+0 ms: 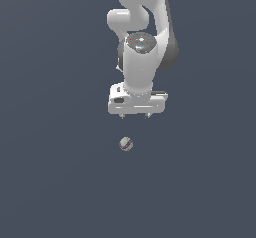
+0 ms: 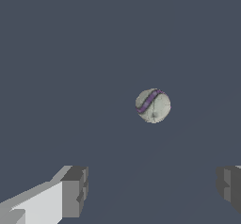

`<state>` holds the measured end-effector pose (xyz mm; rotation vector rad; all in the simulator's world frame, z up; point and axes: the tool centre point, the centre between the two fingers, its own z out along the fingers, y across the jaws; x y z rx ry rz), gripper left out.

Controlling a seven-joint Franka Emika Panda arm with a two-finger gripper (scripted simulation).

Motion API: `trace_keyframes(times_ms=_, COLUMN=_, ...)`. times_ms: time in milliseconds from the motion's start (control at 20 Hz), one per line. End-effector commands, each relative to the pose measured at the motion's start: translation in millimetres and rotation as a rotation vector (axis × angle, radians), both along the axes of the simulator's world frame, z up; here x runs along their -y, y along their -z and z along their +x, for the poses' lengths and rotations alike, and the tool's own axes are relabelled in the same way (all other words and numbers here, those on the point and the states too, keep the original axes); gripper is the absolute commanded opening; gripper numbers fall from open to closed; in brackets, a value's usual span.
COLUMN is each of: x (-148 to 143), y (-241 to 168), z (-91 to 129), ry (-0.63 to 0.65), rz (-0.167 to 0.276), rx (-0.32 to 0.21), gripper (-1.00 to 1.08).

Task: Pick up the object and move it to a goal position.

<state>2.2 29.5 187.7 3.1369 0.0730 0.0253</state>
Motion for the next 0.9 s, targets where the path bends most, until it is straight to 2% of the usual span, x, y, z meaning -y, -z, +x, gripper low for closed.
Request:
trace_keyframes(times_ms=0, x=1, y=2, z=1, ry=-0.016, rz=-0.001, rx=-0.001, gripper=1.0)
trace_keyframes(times_ms=400, x=7, y=17, z=11, ry=-0.124, rz=-0.005, rx=-0.004, gripper=1.0)
trace_keyframes(times_ms=850, x=19, y=48, z=27, ry=-0.333, rz=-0.009, rx=-0.011, gripper=1.0)
